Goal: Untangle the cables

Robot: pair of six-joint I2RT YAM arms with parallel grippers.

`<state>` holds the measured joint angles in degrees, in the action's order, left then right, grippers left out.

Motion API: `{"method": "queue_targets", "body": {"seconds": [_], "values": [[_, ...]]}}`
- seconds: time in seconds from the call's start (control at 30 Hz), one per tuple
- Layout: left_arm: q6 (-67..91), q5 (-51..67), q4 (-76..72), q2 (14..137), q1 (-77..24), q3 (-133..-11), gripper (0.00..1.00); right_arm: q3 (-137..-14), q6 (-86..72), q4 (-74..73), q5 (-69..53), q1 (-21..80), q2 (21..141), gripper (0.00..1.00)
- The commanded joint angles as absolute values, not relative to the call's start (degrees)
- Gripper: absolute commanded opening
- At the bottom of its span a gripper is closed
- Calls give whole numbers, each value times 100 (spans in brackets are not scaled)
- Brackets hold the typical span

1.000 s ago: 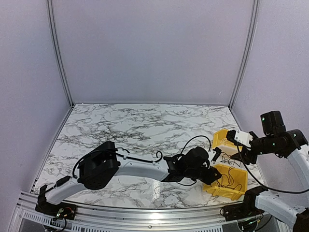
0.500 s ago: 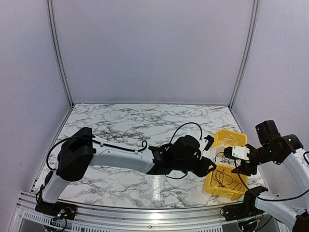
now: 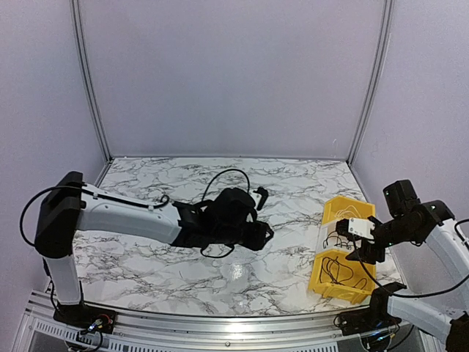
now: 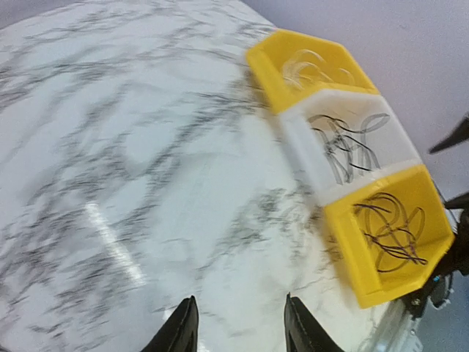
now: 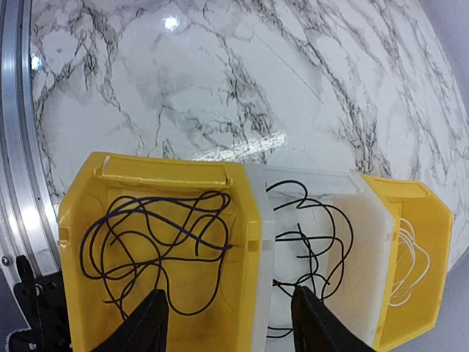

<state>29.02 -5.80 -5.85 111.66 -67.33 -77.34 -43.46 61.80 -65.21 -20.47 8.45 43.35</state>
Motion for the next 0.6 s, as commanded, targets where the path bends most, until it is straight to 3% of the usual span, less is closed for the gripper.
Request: {"method": "queue_targets", "body": {"seconds": [0.0, 0.43, 0.57], "values": [[2964, -2220, 625, 10048, -6258, -6902, 43, -4843, 5576, -5795, -3041, 814, 4491, 57], [3453, -3161, 1907, 8534, -4826, -4915, 32, -4594, 4238, -3381, -3745, 1530, 5566, 53], [3289, -3041, 1922, 8391, -4492, -4679, 34, -4233, 3704, -2582, -4058, 1608, 5468, 52]]}}
